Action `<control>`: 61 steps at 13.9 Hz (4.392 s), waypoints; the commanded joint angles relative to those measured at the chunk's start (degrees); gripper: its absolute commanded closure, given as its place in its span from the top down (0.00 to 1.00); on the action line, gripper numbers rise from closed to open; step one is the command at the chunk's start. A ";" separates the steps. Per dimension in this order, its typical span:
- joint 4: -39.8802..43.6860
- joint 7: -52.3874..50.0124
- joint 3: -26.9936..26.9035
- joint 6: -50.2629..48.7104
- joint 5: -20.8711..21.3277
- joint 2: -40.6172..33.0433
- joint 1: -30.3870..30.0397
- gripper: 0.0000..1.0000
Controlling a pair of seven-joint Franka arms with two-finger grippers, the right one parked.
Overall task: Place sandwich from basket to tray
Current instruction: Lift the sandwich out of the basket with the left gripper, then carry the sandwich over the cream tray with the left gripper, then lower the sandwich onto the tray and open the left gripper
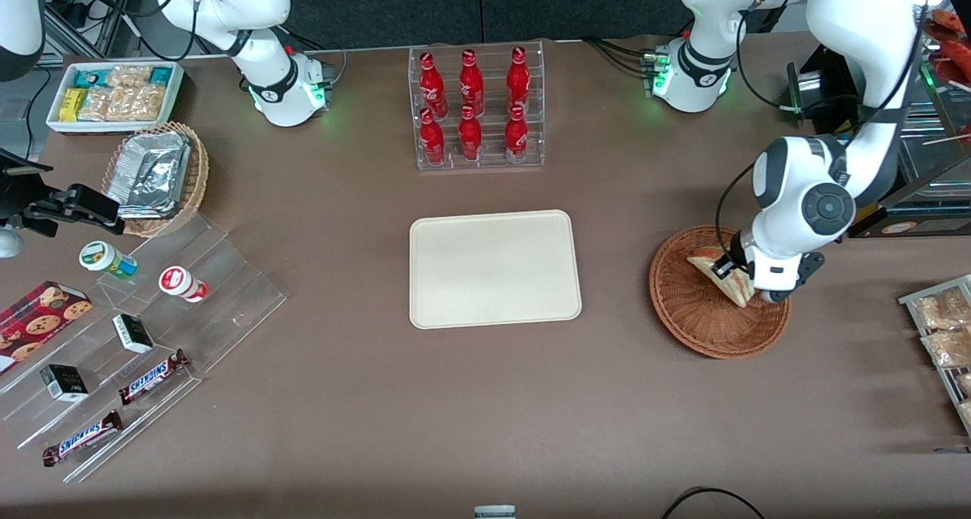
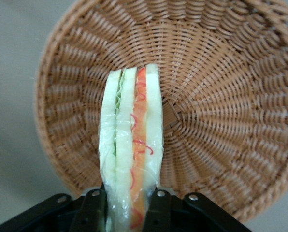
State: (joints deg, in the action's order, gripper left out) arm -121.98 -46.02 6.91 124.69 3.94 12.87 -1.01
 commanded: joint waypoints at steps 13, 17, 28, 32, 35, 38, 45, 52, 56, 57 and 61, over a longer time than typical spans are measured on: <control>23.69 0.41 3.02 -12.62 -3.86 10.13 25.17 0.00; 26.70 1.46 3.20 -6.15 -3.77 16.47 30.62 0.00; 30.74 0.50 2.85 0.47 -2.54 24.38 38.98 0.00; 31.80 -1.00 2.85 0.30 -0.17 25.53 39.16 0.00; 31.80 -1.79 2.85 0.38 2.03 26.06 39.68 0.00; 31.80 -1.88 2.76 0.47 2.03 26.59 39.77 0.00; 31.89 -1.62 2.67 0.47 1.94 27.12 39.60 1.00; 33.82 -1.35 2.59 -0.32 1.07 27.03 38.89 1.00; 37.67 -1.18 2.59 -5.57 0.89 26.68 38.54 1.00; 38.91 -0.83 2.59 -7.68 0.98 26.50 38.37 1.00; 40.76 9.86 2.41 -12.44 1.51 24.48 35.73 1.00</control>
State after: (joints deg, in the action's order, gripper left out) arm -81.95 -41.72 9.47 114.54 5.08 38.47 35.53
